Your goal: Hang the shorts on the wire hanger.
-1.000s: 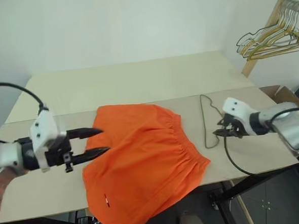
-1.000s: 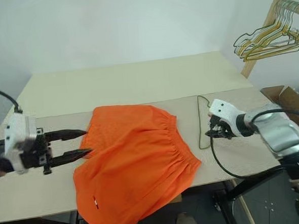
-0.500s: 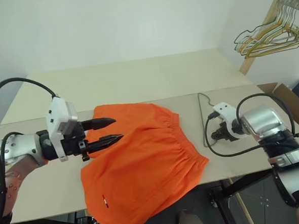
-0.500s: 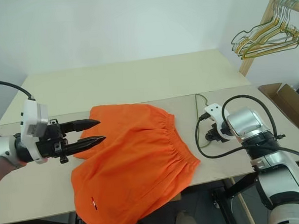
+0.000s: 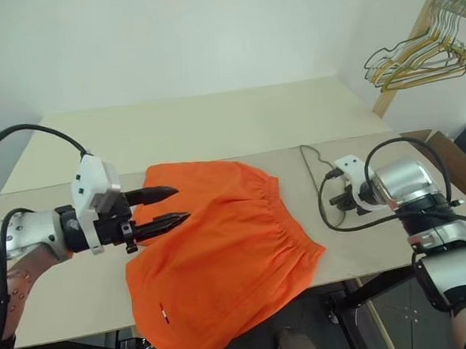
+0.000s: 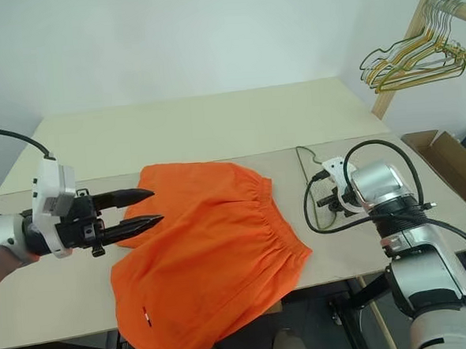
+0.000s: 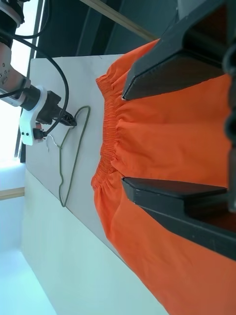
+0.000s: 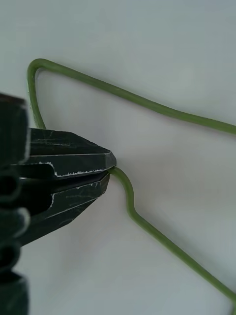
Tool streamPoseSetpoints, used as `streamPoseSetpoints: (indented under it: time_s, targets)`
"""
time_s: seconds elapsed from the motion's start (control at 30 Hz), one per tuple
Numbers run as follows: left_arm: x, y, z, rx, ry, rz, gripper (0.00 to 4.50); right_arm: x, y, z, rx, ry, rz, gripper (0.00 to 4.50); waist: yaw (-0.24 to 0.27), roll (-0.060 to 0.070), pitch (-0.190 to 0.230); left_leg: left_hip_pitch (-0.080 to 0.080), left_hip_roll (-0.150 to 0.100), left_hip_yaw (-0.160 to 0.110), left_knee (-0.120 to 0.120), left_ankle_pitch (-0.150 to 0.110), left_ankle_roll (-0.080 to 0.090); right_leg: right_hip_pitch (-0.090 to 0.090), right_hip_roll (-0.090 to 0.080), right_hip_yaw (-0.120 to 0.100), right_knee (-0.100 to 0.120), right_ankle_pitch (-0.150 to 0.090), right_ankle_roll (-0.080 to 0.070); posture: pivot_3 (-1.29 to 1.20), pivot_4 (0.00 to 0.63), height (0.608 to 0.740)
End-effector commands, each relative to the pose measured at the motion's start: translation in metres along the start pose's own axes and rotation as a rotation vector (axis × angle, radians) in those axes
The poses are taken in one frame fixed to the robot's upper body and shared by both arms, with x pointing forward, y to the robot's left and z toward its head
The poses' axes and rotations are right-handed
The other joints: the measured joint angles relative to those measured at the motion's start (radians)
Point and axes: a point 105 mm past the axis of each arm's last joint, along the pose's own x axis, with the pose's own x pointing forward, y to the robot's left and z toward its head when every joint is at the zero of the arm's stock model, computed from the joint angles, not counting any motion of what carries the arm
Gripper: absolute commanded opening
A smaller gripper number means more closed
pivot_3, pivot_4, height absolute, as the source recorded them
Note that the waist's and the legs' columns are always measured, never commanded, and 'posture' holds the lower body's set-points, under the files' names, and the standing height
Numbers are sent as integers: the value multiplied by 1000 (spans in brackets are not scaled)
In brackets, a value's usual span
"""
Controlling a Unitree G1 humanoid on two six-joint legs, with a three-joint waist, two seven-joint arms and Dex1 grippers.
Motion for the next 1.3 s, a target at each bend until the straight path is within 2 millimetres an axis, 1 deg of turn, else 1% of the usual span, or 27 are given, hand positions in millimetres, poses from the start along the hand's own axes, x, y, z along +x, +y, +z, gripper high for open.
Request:
streamPoseSetpoints:
  time_s: [0.03,0.07,0.1,0.13,0.2,0.27,0.3,0.33,0.4,0.43,0.47,0.53,0.57,0.6,0.67,0.77,0.83,1.0,1.13,1.3]
  targets:
    - [2,10,9,38,-28,28,2668,-28,-24,44,-115,-258,-207,48,0,0,0,-2,0,0,0,0,-1,-2,0,0,0,0,0,-74,66,740]
    - [2,12,10,38,-33,33,2668,-35,-27,54,-191,-346,-268,48,0,0,0,-4,0,0,0,1,-2,-4,0,0,1,0,0,-77,64,740]
    - [3,15,12,39,-39,41,2668,-45,-27,67,-314,-473,-334,48,-2,0,0,-6,0,0,0,2,-3,-7,0,0,1,0,1,-86,57,740]
    - [4,20,14,39,-46,56,2668,-55,-23,78,-425,-578,-373,48,-2,0,0,-8,0,0,0,2,-4,-9,-1,0,1,0,1,-92,52,740]
    - [4,30,19,29,-62,86,2668,-77,-6,95,-681,-808,-423,48,-5,0,-1,-11,-2,1,1,3,-5,-13,-2,1,3,1,1,-105,44,740]
    - [1,40,27,28,-70,102,2668,-92,12,99,-954,-963,-454,48,-21,0,-2,-18,-2,2,6,4,-8,-19,-2,1,5,1,3,-114,34,740]
    - [-2,47,32,33,-77,119,2668,-95,22,97,-1126,-1020,-458,48,-29,0,-4,-19,-2,3,6,8,-14,-20,-2,1,6,2,3,-120,21,740]
    - [-5,54,37,34,-82,134,2668,-96,30,92,-1260,-1055,-443,48,-39,0,-5,-19,-2,4,6,9,-16,-20,-2,1,5,2,3,-122,16,740]
    - [-10,68,48,7,-104,144,3026,-97,37,89,-1398,-1113,-456,0,-59,-2,-11,-19,-2,5,7,9,-16,-19,-2,1,5,2,3,-127,8,740]
    - [-11,75,52,-2,-103,165,3224,-98,39,90,-1424,-1148,-455,0,-73,-4,-13,-19,-2,5,7,9,-16,-19,-2,1,5,2,4,-128,2,740]
    - [-11,82,56,-4,-102,178,3515,-99,42,91,-1469,-1171,-466,0,-83,-4,-14,-18,-2,5,7,9,-16,-17,-2,1,5,2,4,-129,0,740]
    - [-8,92,61,12,-77,194,4179,-101,48,93,-1571,-1212,-471,0,-108,-4,-16,-17,-2,3,9,9,-16,-16,-2,4,5,3,5,-131,0,740]
    - [-4,96,60,8,-41,202,4484,-102,50,95,-1615,-1219,-483,0,-118,-4,-16,-17,-3,3,9,9,-15,-16,-2,5,5,4,6,-135,0,740]
    - [0,99,58,-6,-5,197,4484,-103,53,97,-1649,-1230,-492,0,-126,-4,-16,-17,-3,3,10,9,-15,-16,-2,6,5,4,6,-140,0,740]
    - [10,95,54,-81,47,127,4484,-107,60,102,-1689,-1275,-494,0,-145,-4,-16,-18,-3,3,13,9,-15,-16,-1,7,6,4,7,-144,0,740]
    - [29,85,42,-172,158,26,4484,-116,69,114,-1735,-1333,-519,0,-178,-4,-17,-18,-3,3,14,9,-14,-17,-1,9,6,5,8,-150,0,740]
    - [40,81,32,-149,243,0,4484,-118,72,118,-1762,-1348,-534,0,-194,-4,-17,-19,-3,3,14,9,-14,-17,-1,9,7,5,8,-153,0,740]
    - [61,77,16,-172,335,-51,4484,-119,80,120,-1796,-1366,-528,0,-217,-4,-17,-19,-3,2,16,9,-14,-17,-1,11,7,5,9,-156,0,740]
    - [72,74,-10,-137,453,-25,4484,-123,82,124,-1787,-1382,-539,0,-234,-4,-17,-17,-3,2,15,9,-14,-17,-1,13,8,5,9,-174,0,740]
    - [75,67,-26,-100,526,-35,4484,-124,80,125,-1784,-1367,-553,0,-246,-4,-17,-17,-3,3,16,9,-14,-18,-1,15,14,6,9,-177,0,740]
